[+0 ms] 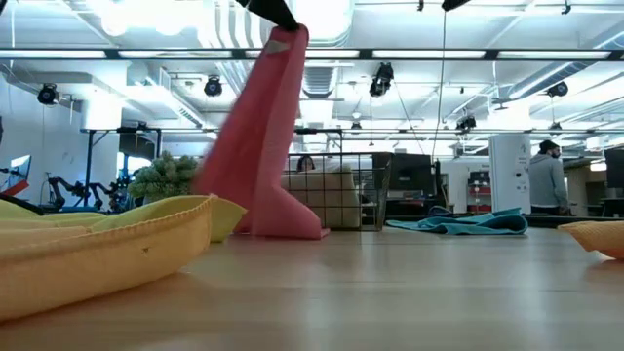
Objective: Fold microfiber towels
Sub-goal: Fold the pink towel
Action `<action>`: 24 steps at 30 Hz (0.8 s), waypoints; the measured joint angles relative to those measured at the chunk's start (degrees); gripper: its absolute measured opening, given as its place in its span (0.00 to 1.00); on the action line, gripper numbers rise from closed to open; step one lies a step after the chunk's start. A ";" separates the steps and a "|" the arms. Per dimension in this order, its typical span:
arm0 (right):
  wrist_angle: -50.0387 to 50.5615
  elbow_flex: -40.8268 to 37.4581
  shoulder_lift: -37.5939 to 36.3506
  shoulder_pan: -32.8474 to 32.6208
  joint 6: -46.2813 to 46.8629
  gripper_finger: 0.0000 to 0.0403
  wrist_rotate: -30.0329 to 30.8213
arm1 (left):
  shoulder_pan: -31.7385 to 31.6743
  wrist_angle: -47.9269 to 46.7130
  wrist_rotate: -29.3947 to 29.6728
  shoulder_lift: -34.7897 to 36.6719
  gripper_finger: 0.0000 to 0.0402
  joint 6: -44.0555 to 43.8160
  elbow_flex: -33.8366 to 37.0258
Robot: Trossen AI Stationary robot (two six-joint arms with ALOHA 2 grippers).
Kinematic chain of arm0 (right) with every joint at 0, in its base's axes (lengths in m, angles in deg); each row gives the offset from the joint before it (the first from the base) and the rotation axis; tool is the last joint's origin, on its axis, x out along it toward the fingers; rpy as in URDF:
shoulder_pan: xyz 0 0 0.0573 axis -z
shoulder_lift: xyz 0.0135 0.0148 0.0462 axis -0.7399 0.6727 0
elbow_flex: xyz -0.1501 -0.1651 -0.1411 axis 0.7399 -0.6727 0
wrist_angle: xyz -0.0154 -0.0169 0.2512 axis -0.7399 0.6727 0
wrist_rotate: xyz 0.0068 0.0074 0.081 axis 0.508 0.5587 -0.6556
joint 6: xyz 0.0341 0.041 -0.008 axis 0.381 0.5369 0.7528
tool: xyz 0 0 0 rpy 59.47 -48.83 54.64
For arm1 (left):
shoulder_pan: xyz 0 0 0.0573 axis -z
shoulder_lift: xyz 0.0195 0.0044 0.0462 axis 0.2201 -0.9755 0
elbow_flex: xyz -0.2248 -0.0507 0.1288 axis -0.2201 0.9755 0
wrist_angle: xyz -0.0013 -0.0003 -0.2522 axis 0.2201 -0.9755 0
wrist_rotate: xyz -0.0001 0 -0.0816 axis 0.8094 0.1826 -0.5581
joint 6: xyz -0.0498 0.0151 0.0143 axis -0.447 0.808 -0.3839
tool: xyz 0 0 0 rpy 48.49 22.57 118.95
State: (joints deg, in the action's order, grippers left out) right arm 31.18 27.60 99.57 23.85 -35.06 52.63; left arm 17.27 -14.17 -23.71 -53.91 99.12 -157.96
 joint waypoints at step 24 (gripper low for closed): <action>-39.88 -6.89 2.93 15.40 -33.59 0.24 -39.19 | 3.58 -35.26 -37.15 -0.88 0.00 -11.56 -22.23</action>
State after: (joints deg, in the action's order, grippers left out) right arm -8.70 20.71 102.49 39.25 -68.65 13.44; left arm 20.85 -49.42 -60.87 -54.79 87.56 -180.19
